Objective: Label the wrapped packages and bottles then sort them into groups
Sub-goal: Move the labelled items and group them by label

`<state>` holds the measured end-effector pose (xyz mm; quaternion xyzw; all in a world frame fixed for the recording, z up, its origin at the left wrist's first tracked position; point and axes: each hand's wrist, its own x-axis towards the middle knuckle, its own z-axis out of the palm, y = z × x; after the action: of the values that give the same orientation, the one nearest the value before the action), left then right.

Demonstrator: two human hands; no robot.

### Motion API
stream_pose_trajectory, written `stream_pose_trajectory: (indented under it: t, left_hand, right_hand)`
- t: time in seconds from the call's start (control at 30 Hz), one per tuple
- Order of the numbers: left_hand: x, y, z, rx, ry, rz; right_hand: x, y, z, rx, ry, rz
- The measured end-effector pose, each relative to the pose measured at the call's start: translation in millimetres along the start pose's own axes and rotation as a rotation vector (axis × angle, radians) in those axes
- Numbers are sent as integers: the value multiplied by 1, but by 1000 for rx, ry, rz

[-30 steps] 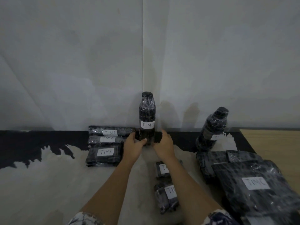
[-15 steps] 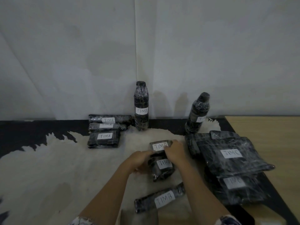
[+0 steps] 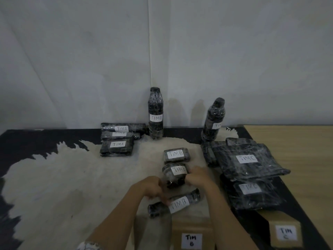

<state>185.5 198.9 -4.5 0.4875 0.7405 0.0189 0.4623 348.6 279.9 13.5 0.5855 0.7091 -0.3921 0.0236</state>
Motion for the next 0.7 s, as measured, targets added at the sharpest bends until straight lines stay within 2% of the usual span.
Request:
stream_pose_trajectory:
  t: [0.1,0.2,0.37,0.47,0.57,0.63,0.7]
  left_hand:
    - [-2,2,6,155,14,63]
    - [-4,3,8,129,53,93]
    - [-6,6,7,-148,242,34]
    - [-10,11,8,-321,347,-8]
    - [-12,19,13,-100,414,171]
    - [-6,19,15,-108,421,226]
    - [-3,19,17,-144,405,196]
  right_hand:
    - [3,-4,6,137,110,-42]
    - [18,-5,14,159,92,-89]
    - [16,-11,9,129,36,-96]
    - [21,-12,5,169,124,-61]
    - [34,-12,5,137,261,-107]
    - [39,-14,3,73,215,-188]
    - [46,-19,0,-32,136,-250]
